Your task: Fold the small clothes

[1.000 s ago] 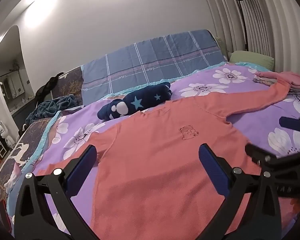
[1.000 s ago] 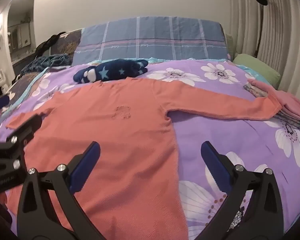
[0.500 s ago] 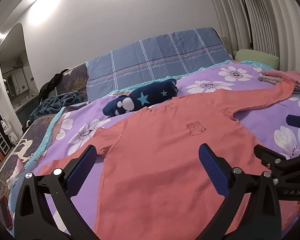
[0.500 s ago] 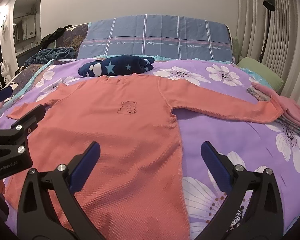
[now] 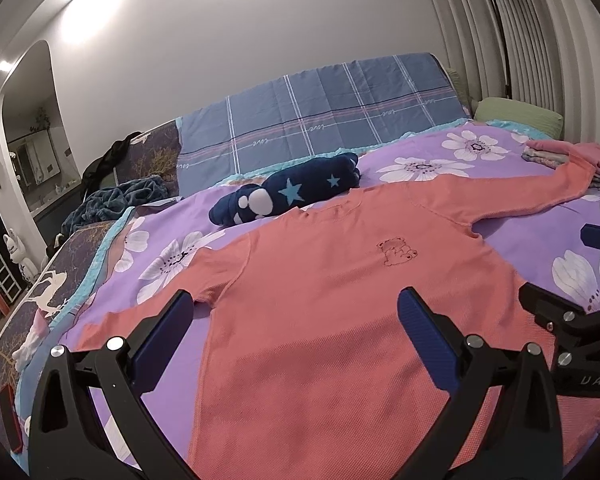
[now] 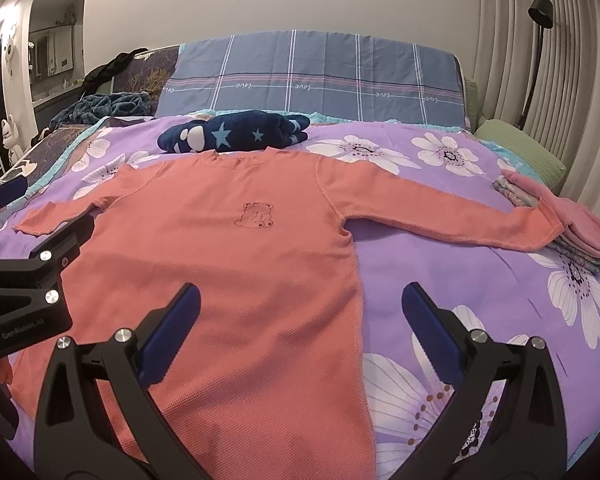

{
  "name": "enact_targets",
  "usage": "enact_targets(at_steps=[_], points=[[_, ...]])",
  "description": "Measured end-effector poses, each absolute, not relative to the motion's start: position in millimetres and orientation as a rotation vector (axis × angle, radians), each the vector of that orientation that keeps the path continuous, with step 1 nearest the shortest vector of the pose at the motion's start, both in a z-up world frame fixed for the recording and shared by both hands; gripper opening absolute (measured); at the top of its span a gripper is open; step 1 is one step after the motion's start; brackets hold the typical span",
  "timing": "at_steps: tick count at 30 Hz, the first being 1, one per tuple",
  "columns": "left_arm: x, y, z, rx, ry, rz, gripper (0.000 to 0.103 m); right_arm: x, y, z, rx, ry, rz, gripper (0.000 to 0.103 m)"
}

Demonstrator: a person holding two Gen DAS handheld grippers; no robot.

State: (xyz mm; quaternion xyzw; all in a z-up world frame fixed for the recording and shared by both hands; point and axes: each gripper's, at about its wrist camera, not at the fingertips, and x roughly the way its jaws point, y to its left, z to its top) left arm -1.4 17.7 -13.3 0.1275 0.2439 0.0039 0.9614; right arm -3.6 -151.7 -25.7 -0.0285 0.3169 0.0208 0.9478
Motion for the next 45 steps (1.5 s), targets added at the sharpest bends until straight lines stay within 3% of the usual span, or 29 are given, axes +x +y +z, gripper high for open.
enact_targets(at_steps=[45], points=[[2.3, 17.4, -18.7, 0.247, 0.521, -0.012, 0.102, -3.5, -149.0, -28.0, -0.043, 0.629, 0.061, 0.101]])
